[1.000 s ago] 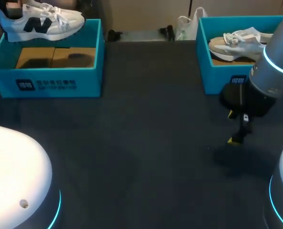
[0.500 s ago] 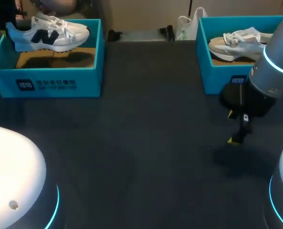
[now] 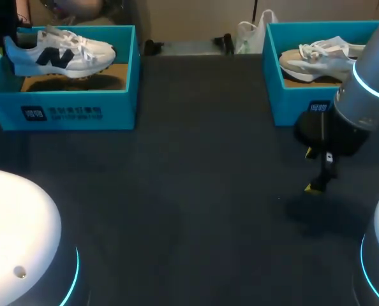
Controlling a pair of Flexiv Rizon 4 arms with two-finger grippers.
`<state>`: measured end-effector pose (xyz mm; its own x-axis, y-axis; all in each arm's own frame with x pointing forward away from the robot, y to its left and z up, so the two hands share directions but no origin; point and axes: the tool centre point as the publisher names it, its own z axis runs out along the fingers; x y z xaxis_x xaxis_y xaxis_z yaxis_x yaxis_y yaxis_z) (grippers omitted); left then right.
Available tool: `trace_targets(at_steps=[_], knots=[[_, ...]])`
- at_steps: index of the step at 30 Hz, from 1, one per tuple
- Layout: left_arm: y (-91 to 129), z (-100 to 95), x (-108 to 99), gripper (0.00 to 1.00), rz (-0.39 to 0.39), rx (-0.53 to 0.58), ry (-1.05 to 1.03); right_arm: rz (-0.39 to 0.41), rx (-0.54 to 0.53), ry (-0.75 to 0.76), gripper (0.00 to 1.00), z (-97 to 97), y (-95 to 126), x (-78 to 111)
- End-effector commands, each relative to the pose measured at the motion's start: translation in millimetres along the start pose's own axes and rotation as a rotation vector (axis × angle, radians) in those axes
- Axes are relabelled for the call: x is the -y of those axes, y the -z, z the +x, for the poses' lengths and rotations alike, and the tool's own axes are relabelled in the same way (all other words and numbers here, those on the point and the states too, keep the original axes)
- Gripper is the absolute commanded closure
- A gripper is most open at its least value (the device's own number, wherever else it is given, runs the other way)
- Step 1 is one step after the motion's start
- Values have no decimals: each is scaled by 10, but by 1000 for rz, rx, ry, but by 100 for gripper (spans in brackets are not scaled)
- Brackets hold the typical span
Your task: Take the shoe out of the shoebox, open the shoe tongue, remove and reinsert the insole, then place the shoe into the shoebox
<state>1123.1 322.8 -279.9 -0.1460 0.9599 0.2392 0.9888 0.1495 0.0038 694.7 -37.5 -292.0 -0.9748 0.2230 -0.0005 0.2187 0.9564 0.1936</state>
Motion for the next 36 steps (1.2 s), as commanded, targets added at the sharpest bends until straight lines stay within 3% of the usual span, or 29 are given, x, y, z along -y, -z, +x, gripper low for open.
trace_targets(at_steps=[1, 7, 16, 24, 36], knots=[[39, 13, 121, 100, -35, 1, -1, 1, 2, 0, 0, 9, -11, 2], [15, -83, 82, 100, -52, -13, 7, 1, 2, 0, 0, 9, -11, 2], [-293, -285, 179, 100, -21, -45, 13, 1, 2, 0, 0, 9, -11, 2], [-403, -226, 248, 100, 4, -48, 10, 1, 2, 0, 0, 9, -11, 2], [-421, -154, 551, 100, 30, -51, -26, 1, 2, 0, 0, 9, -11, 2]])
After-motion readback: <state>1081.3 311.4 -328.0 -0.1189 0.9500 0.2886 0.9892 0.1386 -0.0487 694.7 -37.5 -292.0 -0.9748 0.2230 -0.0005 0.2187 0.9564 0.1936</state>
